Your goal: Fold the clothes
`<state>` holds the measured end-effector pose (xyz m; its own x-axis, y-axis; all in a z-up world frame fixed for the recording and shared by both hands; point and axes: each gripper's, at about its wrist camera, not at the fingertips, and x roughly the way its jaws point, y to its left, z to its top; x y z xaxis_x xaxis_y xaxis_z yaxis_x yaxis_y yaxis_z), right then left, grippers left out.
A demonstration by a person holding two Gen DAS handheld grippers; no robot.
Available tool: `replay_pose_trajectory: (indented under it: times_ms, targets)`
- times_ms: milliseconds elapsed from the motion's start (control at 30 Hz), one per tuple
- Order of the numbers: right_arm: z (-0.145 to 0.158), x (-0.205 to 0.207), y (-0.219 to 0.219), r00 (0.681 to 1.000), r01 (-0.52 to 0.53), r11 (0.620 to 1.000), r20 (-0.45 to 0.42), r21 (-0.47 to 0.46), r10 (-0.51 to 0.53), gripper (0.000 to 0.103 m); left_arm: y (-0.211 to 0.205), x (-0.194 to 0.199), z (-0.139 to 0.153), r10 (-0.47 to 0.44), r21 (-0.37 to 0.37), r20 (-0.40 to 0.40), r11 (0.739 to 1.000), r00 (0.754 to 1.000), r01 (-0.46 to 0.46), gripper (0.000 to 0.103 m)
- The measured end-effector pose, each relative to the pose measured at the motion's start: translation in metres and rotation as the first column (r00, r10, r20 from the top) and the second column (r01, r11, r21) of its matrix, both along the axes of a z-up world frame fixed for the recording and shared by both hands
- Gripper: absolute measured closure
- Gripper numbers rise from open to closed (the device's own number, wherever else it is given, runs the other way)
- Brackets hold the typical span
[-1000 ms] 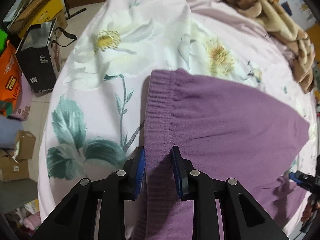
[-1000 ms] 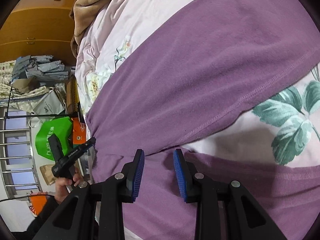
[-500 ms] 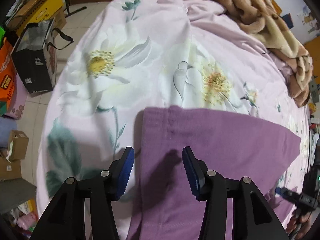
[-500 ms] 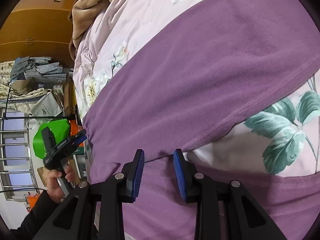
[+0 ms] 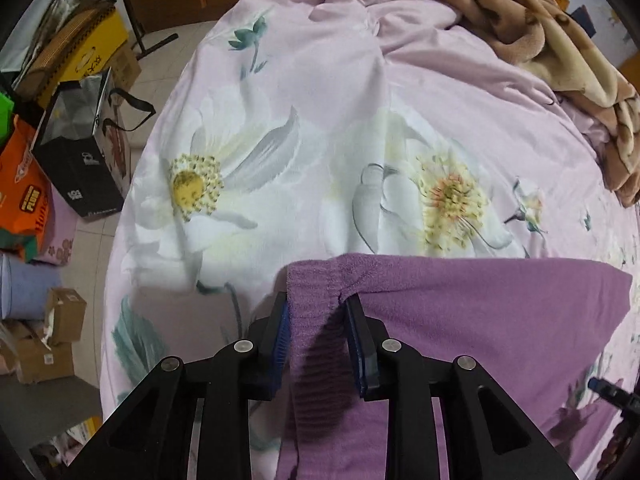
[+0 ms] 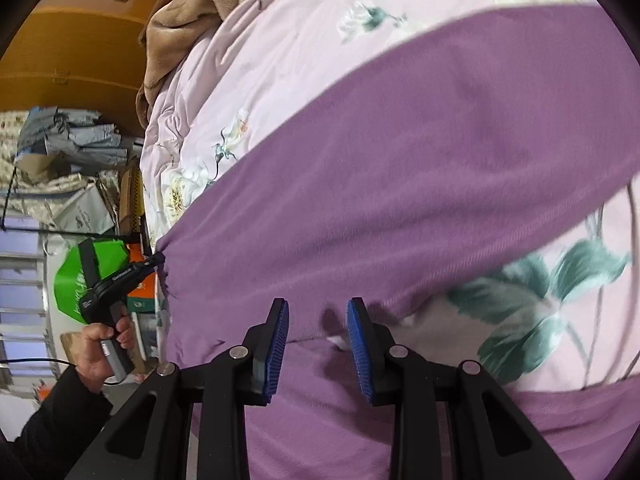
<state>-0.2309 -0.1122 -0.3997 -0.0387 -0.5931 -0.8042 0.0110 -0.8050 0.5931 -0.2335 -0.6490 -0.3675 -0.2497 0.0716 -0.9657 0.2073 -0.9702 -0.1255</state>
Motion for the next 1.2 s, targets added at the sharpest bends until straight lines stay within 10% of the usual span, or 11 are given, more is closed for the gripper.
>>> replay_pose_trajectory:
  times_ms: [300,533,767,1200]
  targets:
    - [0.020,-0.005,0.013,0.995,-0.078,0.994,-0.060,0.072,0.083,0.071,-0.014,0.088,0.042,0.065,-0.006,-0.020,0.998,0.998,-0.065,0.064]
    - [0.006,0.044,0.014,0.987,-0.158,0.987,0.039,0.019,0.157,0.071,0.053,0.152,0.028,-0.106,0.084,0.054,0.991,0.993,0.101,0.064]
    - [-0.040,0.049,0.013,0.977,-0.197,0.973,0.103,0.124,0.185,0.077,0.092,0.154,0.004,-0.148,0.110,0.090,0.984,0.985,0.138,0.064]
    - [-0.009,0.072,0.037,0.975,-0.223,0.971,0.036,0.089,0.221,0.076,0.184,0.150,0.015,-0.296,0.210,0.052,0.937,0.954,0.280,0.064]
